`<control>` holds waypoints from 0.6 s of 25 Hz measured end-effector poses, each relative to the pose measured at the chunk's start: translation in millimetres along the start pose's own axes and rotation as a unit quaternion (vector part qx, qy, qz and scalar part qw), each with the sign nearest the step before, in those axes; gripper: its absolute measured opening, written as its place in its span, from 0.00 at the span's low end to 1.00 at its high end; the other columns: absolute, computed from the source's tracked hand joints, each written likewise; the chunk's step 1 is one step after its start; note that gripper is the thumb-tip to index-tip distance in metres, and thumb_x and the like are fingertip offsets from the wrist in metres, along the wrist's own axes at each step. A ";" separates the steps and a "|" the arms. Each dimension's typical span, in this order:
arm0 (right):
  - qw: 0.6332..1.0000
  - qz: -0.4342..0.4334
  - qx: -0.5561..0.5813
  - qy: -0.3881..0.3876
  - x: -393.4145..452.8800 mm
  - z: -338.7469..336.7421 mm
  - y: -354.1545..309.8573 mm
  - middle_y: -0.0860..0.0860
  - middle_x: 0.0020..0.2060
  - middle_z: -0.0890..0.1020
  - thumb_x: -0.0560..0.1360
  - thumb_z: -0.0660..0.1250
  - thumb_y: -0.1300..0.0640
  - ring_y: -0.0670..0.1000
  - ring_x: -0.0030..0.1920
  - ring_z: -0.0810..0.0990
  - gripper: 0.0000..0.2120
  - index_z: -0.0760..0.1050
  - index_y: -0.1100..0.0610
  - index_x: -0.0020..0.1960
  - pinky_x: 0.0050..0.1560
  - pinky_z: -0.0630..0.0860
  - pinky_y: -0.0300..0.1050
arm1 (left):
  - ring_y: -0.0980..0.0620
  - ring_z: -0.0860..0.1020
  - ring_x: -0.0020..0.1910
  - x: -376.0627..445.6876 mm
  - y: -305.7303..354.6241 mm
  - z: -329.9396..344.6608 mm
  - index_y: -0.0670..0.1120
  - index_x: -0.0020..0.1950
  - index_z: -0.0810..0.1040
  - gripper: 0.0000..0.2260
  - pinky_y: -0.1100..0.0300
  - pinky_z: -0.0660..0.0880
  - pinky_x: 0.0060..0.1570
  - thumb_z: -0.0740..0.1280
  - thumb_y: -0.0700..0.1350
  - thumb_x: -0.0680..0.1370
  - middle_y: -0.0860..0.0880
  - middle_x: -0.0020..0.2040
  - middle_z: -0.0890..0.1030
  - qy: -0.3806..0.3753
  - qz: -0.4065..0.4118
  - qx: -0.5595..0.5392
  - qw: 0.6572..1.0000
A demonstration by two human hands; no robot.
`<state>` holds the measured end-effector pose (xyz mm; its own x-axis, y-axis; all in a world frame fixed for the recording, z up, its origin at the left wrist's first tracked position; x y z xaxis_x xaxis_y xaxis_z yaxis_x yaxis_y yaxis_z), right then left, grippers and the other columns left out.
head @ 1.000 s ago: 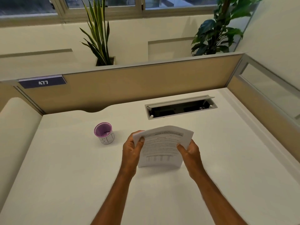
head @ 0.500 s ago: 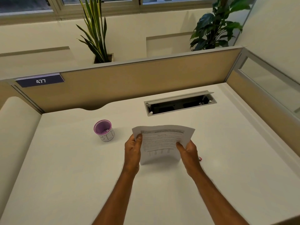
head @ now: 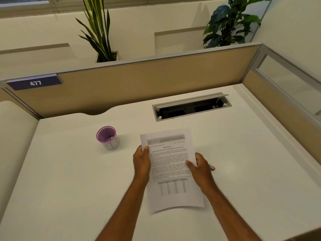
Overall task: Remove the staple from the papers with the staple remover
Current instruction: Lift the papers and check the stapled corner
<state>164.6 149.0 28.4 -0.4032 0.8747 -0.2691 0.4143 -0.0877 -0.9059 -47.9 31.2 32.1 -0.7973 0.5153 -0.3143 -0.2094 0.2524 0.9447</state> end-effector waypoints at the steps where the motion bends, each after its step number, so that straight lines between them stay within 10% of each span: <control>1: 1.000 0.014 -0.018 0.000 0.3 1.6 11.3 0.48 0.53 0.85 0.80 0.69 0.60 0.46 0.51 0.85 0.07 0.77 0.54 0.57 0.46 0.81 0.39 | 0.43 0.86 0.46 3.0 -12.6 2.5 0.46 0.55 0.79 0.12 0.46 0.85 0.46 0.59 0.50 0.85 0.44 0.50 0.86 0.001 -0.013 0.016 1.000; 7: 0.988 0.047 -0.128 0.073 3.8 -18.4 52.1 0.49 0.48 0.81 0.75 0.73 0.60 0.46 0.44 0.80 0.12 0.76 0.53 0.56 0.40 0.74 0.35 | 0.48 0.85 0.41 15.1 -59.4 9.8 0.44 0.52 0.77 0.13 0.61 0.79 0.35 0.60 0.51 0.85 0.46 0.48 0.85 -0.007 -0.031 0.090 0.995; 15: 0.940 0.064 -0.297 0.156 20.9 -47.8 74.9 0.58 0.61 0.76 0.71 0.76 0.55 0.62 0.60 0.73 0.23 0.75 0.57 0.64 0.55 0.77 0.56 | 0.53 0.84 0.38 24.6 -73.4 4.8 0.44 0.50 0.77 0.13 0.66 0.79 0.32 0.60 0.51 0.85 0.50 0.45 0.85 -0.018 -0.020 0.122 0.992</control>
<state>226.1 183.5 -29.4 -0.0986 0.9806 -0.1697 0.8629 -0.0007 -0.5054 -49.5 29.3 -45.4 -0.7697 0.5278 -0.3591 -0.0947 0.4619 0.8819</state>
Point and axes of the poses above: each hand's wrist, its own x-axis towards the middle knuckle, its own z-axis out of the palm, y = z × x, the point moved 5 cm from there along x, towards the middle knuckle
